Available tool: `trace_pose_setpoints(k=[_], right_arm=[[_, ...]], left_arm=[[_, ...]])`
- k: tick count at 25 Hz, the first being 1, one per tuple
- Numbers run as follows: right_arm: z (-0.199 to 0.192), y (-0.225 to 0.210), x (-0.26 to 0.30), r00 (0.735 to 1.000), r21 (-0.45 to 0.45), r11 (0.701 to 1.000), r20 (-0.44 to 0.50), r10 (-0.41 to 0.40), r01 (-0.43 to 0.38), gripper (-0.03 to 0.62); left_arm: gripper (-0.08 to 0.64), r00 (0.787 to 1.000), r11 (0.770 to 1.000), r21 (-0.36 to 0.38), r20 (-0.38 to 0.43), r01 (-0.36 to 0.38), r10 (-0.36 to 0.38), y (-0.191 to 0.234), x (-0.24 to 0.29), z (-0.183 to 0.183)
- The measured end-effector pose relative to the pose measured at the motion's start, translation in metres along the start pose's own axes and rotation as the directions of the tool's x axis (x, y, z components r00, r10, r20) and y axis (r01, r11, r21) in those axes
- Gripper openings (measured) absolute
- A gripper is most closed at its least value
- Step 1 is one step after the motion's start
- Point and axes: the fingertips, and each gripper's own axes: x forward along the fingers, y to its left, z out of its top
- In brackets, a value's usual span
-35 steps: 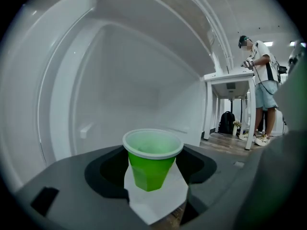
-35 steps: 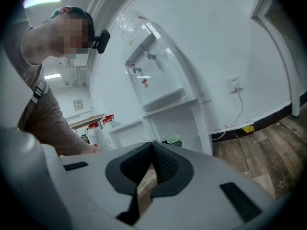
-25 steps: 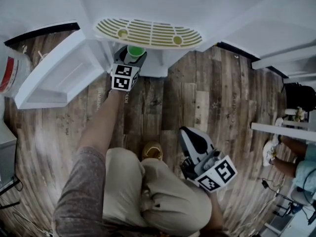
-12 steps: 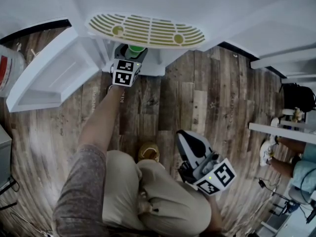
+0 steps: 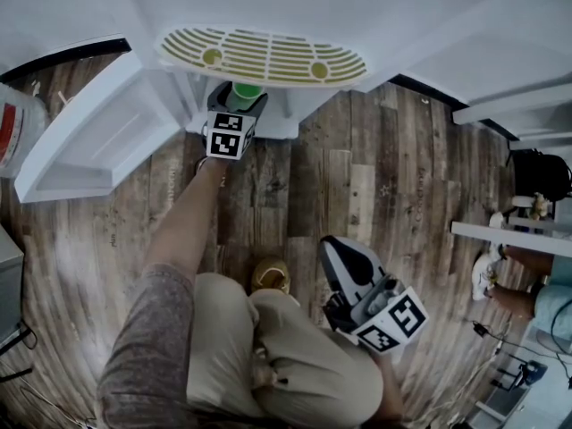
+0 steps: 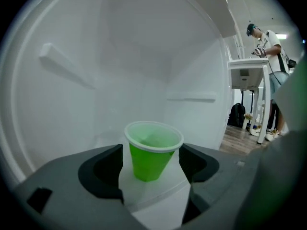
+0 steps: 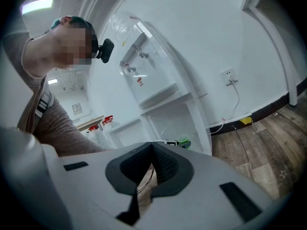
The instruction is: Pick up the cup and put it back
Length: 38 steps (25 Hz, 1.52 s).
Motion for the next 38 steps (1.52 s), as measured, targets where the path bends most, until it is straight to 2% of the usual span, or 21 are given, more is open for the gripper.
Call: trace_pose_setpoints(k=[7,12,17,21,30,38], right_arm=[[0.003,0.001,-0.005,1.000,-0.015,1.000,0.012,-0.017,0.017,0.001],[0.009,0.000,-0.009,0.998,-0.029,0.998,0.033,-0.058,0.059,0.001],[0.010,0.002,-0.008,0.996,-0.051,0.995,0.028,-0.086,0.087,0.001],[0.020,0.006,-0.009,0.992,-0.070,0.991,0.059,-0.113,0.117,0.002],[0.023,0.011,0.002,0.989,-0.084,0.987,0.067,-0.131,0.137,0.002],[0.017,0.022,0.014,0.992,-0.129,0.984,0.036,-0.120,0.124,0.002]], left_arm=[[0.353,1.000,0.999,-0.039,-0.005,0.007,-0.007,-0.002,-0.018,-0.001],[0.353,0.998,0.998,-0.039,-0.019,0.051,-0.052,-0.006,-0.051,0.002],[0.353,0.996,0.996,-0.030,0.016,0.087,-0.087,-0.011,-0.094,0.028],[0.353,0.992,0.992,-0.045,0.042,0.120,-0.118,-0.016,-0.135,0.052],[0.353,0.978,0.978,-0.042,0.063,0.203,-0.200,-0.033,-0.226,0.090],[0.353,0.964,0.967,-0.042,0.093,0.252,-0.248,-0.050,-0.296,0.120]])
